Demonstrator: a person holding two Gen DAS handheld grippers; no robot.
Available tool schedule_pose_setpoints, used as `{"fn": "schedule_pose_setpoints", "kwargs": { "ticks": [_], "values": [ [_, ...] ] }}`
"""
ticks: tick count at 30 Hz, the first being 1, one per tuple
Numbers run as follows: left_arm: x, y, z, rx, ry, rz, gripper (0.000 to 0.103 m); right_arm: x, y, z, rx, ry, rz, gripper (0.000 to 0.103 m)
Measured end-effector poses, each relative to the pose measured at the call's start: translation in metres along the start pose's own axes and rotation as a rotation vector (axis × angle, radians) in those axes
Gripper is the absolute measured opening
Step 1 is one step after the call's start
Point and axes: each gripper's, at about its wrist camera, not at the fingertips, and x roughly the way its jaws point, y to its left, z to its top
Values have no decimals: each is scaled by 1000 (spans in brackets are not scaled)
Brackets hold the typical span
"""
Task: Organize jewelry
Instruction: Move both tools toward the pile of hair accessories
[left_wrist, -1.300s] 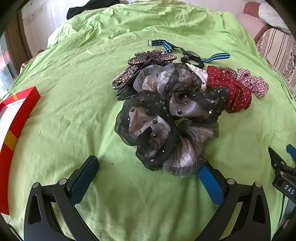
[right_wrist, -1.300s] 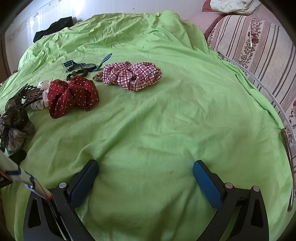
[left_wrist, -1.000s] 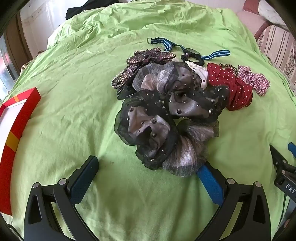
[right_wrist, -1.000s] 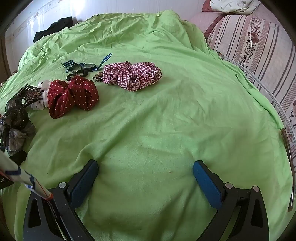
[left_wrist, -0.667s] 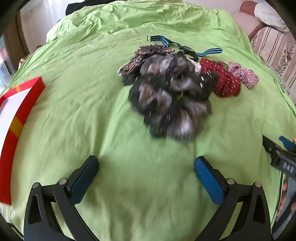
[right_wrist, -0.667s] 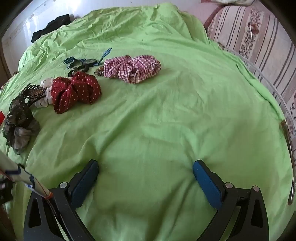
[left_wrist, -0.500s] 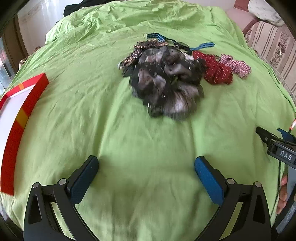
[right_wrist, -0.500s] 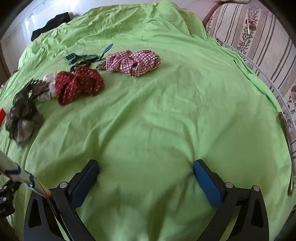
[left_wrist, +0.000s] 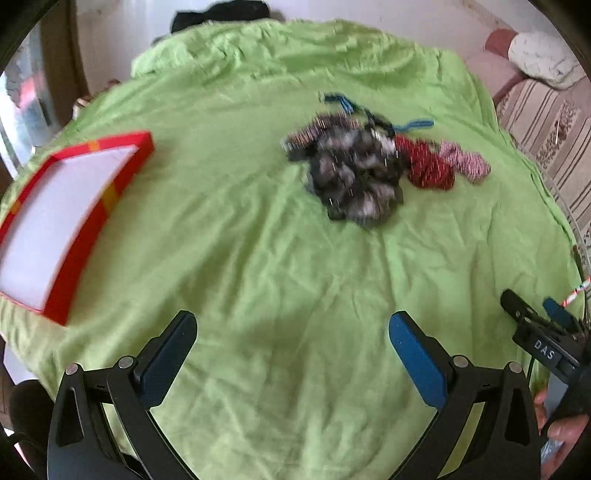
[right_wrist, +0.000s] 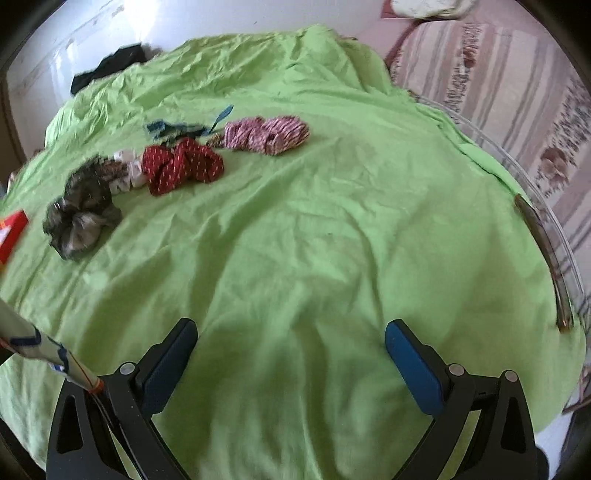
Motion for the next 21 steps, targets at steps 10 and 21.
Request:
{"fn": "schedule_pose_setpoints", "kwargs": {
  "ticks": [10,21],
  "values": [
    [-52,-7,11,52,-160,60,103,-58,1,2,36,-171,-41,103],
    [-50,-8,9,53,-144,63,103,-62,4,-1,34,-168,-25,101]
  ]
}}
